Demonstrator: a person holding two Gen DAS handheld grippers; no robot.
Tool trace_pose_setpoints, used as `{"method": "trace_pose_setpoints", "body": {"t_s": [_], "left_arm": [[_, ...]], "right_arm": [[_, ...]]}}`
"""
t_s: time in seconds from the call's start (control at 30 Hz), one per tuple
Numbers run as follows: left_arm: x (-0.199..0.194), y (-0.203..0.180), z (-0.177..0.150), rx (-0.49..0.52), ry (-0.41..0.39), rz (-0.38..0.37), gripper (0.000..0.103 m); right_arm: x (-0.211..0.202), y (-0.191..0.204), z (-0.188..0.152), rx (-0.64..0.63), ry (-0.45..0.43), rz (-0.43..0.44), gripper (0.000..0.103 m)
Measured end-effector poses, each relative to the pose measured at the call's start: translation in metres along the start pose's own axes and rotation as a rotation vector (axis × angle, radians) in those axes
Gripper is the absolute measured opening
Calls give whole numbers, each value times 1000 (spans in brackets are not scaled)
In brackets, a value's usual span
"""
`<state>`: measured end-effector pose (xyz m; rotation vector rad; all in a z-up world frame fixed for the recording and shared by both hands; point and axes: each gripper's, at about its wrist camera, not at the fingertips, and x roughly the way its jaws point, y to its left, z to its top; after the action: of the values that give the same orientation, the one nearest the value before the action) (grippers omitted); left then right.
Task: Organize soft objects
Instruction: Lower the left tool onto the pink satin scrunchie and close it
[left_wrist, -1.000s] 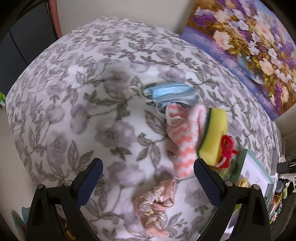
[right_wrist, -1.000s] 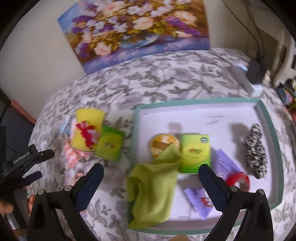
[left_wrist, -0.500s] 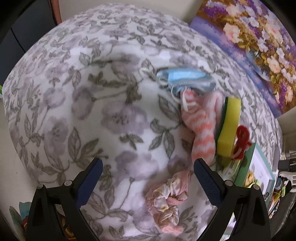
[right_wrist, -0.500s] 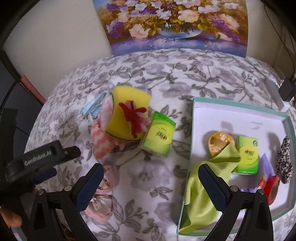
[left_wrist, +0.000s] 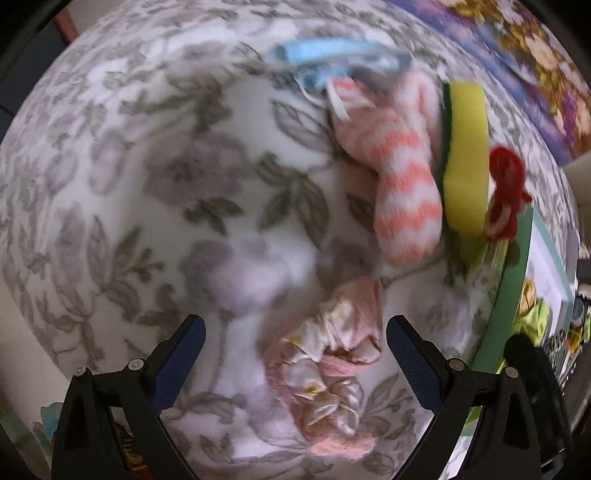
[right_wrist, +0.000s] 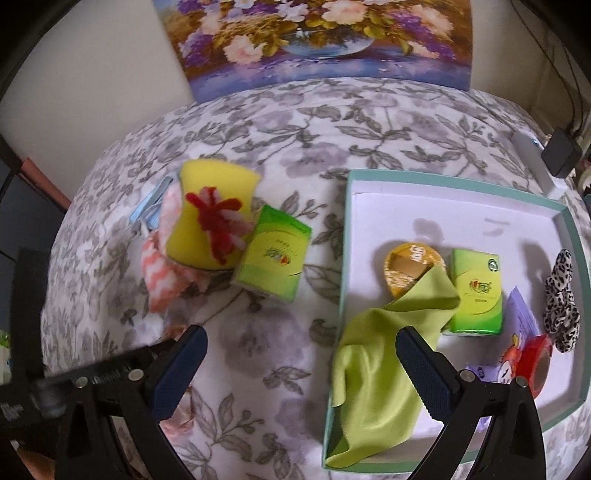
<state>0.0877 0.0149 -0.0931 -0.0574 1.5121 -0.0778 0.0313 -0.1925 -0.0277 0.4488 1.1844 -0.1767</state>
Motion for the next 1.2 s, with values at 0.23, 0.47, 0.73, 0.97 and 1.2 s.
{"method": "trace_pose_setpoints", "body": {"t_s": [0.23,0.47,0.73,0.97,1.2], "left_arm": [[12,-20,-9,72,32,17,73],[6,-42,-14,118,15,-2,38],[4,-45,-11,89,-12,-40,20],[-6,-40,1,54,-50,-72,18],[-34,-28,13,33,-145,-64,18]], "right_arm": [[0,-7,4,27,-9,-8,103],[-1,-12,7,52,-17,-5,103],[0,-9,10,54,-26,13,103],[2,-3,16,45,-43,28,102],[5,4,23,26,-60,51,99]]}}
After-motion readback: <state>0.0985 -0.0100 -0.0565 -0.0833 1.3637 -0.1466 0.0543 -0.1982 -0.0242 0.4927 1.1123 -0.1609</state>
